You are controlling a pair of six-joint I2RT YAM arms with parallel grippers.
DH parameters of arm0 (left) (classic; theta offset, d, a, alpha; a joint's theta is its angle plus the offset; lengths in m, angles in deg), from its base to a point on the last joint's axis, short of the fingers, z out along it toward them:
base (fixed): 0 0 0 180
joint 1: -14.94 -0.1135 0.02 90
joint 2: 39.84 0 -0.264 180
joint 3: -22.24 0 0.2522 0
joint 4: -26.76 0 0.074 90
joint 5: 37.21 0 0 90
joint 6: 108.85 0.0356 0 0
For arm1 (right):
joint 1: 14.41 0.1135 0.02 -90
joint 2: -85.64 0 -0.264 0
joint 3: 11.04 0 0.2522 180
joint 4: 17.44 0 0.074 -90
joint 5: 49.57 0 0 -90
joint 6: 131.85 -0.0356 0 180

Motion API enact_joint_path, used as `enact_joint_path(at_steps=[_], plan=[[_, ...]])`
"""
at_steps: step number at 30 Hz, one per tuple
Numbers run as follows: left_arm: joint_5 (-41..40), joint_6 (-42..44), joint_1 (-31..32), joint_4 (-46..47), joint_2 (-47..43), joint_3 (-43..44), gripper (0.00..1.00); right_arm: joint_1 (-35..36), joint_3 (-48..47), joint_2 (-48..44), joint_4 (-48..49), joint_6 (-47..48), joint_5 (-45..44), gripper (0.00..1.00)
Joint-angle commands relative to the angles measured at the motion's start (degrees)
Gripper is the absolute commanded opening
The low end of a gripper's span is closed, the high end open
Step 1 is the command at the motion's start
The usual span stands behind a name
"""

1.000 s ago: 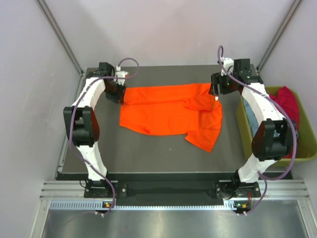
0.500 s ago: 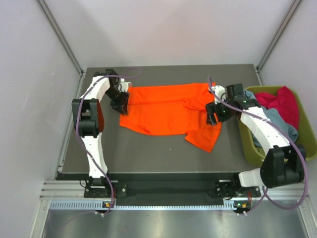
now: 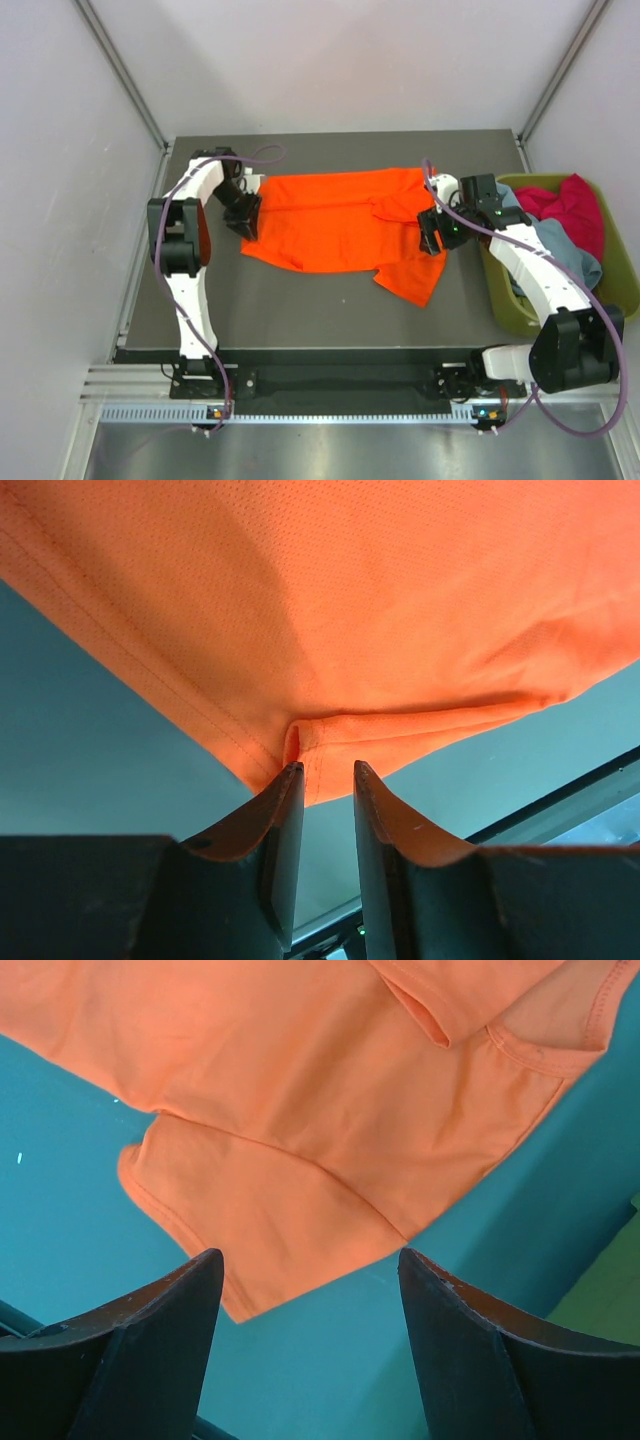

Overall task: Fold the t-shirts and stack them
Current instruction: Fold the tshirt

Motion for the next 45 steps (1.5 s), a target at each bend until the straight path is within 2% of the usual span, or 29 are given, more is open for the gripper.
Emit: enact_joint_path(at_steps=[1,10,14,15,19,22,23,24,25,26,32,45], plan=[[1.2,0.1,0.1,-0.4,1.7,0.7,0.31,-0.4,-2.0,-0.1,1.8,1.1,-0.4,0.71],[2.1,-0.8,0.1,-0.2,3.9,1.7,0.30,-0.4,-3.2,1.9,2.5,1.3,-0.2,0.71],[2.4,-0.6,0.1,-0.5,3.7,1.6,0.17,-0.4,-2.5,1.9,2.9,1.2,-0.2,0.71],[2.7,-0.6,0.1,-0.8,3.7,1.5,0.02,-0.4,-2.3,1.8,2.9,1.2,-0.2,0.71],[3.2,-0.5,0.0,-2.4,2.2,0.3,0.00,-0.4,-1.4,1.5,3.1,1.2,-0.3,0.71],[2.0,-1.0,0.1,0.2,-2.2,-3.7,0.00,-0.3,-0.9,1.1,3.4,1.1,-0.2,0.71],[1.6,-0.9,0.0,1.0,-3.9,-4.3,0.02,-0.5,-0.7,1.0,3.5,1.0,-0.3,0.71],[0.9,-1.3,0.0,1.9,-4.3,-4.7,0.12,-0.4,-0.6,1.0,3.6,0.9,-0.1,0.71],[-0.1,-1.5,0.0,2.1,-4.5,-4.8,0.26,-0.4,-0.5,1.0,3.6,0.9,0.0,0.71],[-0.6,-1.6,0.0,2.0,-4.1,-4.6,0.29,-0.4,-0.6,1.0,3.6,0.9,0.0,0.72],[0.5,-2.3,0.1,2.2,-1.9,-3.8,0.33,-0.4,-1.0,1.0,3.3,1.0,-0.1,0.72],[-0.6,-3.7,0.0,4.9,1.5,-0.5,0.33,-1.3,0.7,-0.3,3.6,0.9,-0.3,0.72]])
